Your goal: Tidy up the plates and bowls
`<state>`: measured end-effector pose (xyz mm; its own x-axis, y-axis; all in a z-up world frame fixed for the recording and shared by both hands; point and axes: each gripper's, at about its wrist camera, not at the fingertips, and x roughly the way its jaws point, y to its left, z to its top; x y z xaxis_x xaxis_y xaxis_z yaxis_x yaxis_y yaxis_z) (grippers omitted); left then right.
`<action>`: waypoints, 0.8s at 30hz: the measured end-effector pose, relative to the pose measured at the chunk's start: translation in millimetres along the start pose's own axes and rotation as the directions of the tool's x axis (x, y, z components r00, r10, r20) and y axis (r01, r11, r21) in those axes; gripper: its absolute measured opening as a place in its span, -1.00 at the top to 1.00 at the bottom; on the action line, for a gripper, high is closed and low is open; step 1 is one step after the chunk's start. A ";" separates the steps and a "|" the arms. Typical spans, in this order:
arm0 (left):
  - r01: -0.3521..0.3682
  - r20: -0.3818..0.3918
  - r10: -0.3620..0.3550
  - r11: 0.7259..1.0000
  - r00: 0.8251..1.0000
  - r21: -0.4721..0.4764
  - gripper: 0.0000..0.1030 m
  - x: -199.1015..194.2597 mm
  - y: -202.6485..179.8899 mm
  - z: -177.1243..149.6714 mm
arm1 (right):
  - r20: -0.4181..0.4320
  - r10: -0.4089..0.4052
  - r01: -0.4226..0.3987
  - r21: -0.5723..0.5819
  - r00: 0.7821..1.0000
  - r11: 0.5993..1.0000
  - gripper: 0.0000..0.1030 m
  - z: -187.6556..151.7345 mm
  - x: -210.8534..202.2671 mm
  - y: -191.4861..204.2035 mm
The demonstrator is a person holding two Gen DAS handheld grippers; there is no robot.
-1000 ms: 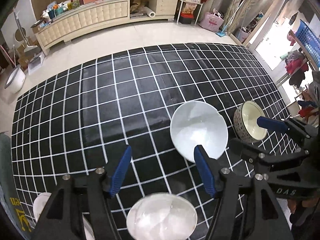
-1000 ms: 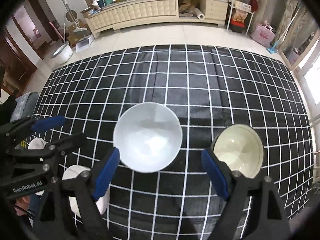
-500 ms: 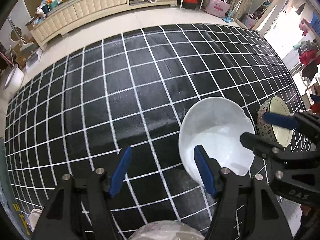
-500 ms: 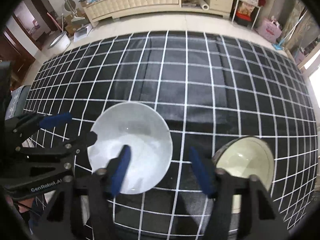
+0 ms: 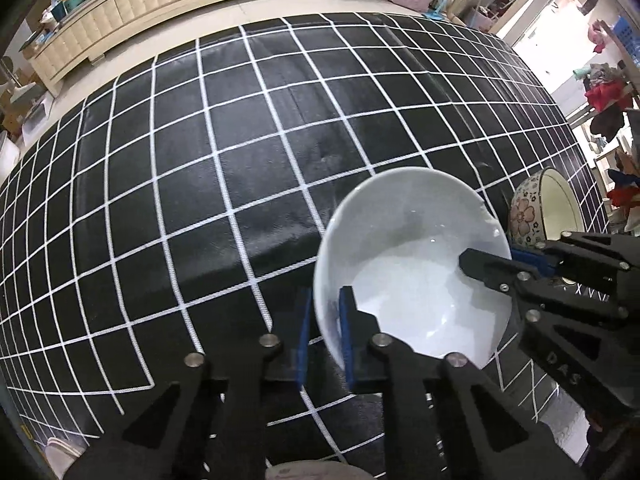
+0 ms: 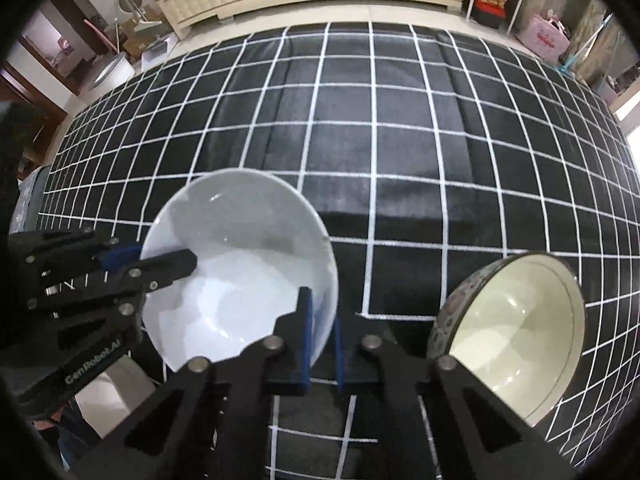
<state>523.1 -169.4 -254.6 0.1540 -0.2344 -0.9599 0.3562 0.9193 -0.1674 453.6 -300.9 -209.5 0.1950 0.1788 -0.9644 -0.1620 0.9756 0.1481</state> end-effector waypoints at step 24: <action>-0.011 0.082 0.014 0.999 0.997 -0.046 0.85 -100.7 16.6 -55.0 | 0.075 0.023 -0.018 -0.065 0.997 0.998 0.79 -35.9 -79.9 53.0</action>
<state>462.8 -113.2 -173.1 0.2342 -0.2464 -0.9404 0.3121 0.9352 -0.1673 394.6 -268.0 -132.5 0.2636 0.2103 -0.9414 -0.2281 0.9619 0.1510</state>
